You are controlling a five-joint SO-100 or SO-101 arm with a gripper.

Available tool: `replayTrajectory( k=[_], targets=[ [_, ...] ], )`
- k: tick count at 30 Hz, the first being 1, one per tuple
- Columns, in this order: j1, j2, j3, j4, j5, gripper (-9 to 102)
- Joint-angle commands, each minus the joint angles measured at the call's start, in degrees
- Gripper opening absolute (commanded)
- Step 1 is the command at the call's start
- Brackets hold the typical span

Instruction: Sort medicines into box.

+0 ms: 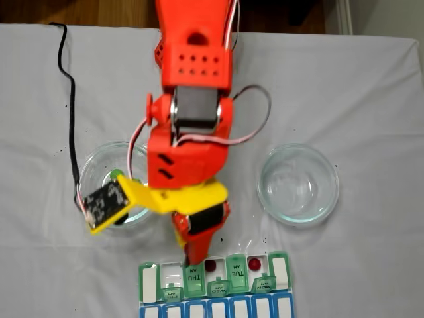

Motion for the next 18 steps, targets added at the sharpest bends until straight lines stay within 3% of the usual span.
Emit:
replayTrajectory(
  k=[1,8,18],
  targets=[
    [1.7,-3.1,-2.7,-3.6,-1.4,0],
    [3.4,-12.7,-6.9,-9.3,-2.4,0],
    [5.3,-24.4,-19.7,-10.2,-2.5,0]
  ],
)
